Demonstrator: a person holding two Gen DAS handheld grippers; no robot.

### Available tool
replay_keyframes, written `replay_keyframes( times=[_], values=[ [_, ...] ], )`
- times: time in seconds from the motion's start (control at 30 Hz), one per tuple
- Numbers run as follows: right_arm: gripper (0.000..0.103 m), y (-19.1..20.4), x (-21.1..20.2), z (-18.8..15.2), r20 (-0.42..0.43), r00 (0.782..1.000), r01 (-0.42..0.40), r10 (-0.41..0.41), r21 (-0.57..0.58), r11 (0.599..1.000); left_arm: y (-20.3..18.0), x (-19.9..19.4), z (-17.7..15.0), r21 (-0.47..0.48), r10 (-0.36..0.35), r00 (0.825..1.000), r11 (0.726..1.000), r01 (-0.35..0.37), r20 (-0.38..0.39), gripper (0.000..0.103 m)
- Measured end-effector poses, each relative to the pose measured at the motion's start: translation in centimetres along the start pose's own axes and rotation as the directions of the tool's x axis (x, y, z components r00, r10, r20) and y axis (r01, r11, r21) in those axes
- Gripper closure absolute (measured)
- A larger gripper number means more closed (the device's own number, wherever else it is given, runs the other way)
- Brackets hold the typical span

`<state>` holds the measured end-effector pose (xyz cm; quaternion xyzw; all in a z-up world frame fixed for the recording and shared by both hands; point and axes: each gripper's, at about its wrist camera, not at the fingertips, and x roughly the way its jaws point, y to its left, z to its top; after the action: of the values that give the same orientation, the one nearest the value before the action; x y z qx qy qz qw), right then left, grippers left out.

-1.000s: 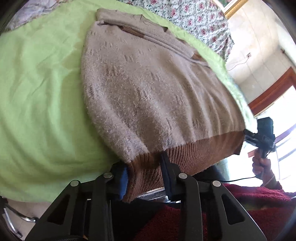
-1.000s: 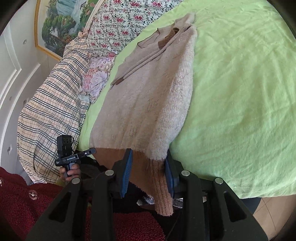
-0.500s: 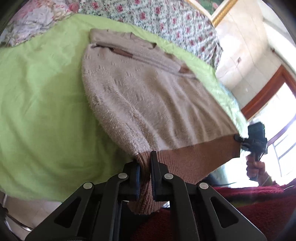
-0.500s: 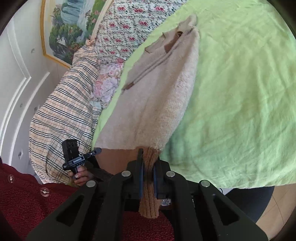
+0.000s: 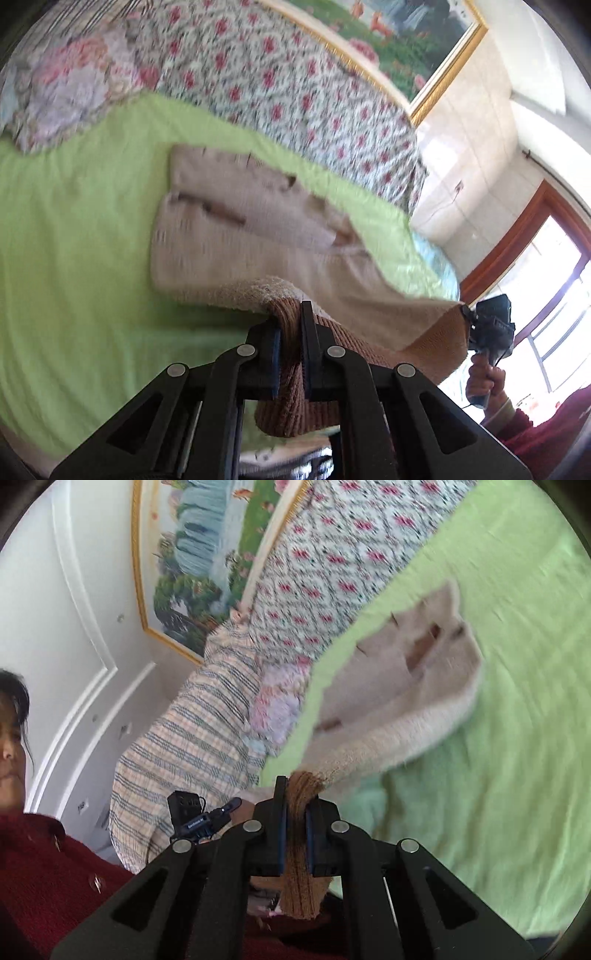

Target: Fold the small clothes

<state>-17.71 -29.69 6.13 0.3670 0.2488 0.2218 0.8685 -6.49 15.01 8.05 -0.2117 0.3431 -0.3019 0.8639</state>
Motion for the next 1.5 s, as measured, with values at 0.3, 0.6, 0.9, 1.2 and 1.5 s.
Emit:
replay_keyframes(
  times=[0.3, 0.6, 0.9, 1.2, 1.5],
  values=[
    [0.094, -3.9, 6.9, 12.3, 0.084, 0.987, 0.136, -0.138, 0.027, 0.990, 1.1, 8.8, 12.2, 0.037, 0.050, 0.995, 0.998, -0.054, 0.089, 0.097],
    [0.094, -12.1, 14.2, 19.7, 0.030, 0.955, 0.289, -0.294, 0.111, 0.951, 7.6, 19.6, 19.0, -0.051, 0.132, 0.991, 0.990, -0.130, 0.023, 0.097],
    [0.092, -18.1, 19.0, 20.7, -0.082, 0.894, 0.448, -0.441, 0.119, 0.886, 14.5, 27.7, 19.3, -0.135, 0.209, 0.973, 0.966, -0.221, -0.097, 0.095],
    [0.071, -11.1, 16.0, 17.0, 0.023, 0.880, 0.475, -0.475, -0.030, 0.879, 10.9, 25.2, 14.9, -0.063, 0.153, 0.979, 0.985, -0.162, -0.135, 0.067],
    [0.072, -8.9, 26.5, 11.2, -0.272, 0.780, 0.443, -0.564, -0.396, 0.804, 4.7, 31.8, 12.5, 0.147, 0.159, 0.945, 0.982, -0.120, -0.287, 0.060]
  ],
)
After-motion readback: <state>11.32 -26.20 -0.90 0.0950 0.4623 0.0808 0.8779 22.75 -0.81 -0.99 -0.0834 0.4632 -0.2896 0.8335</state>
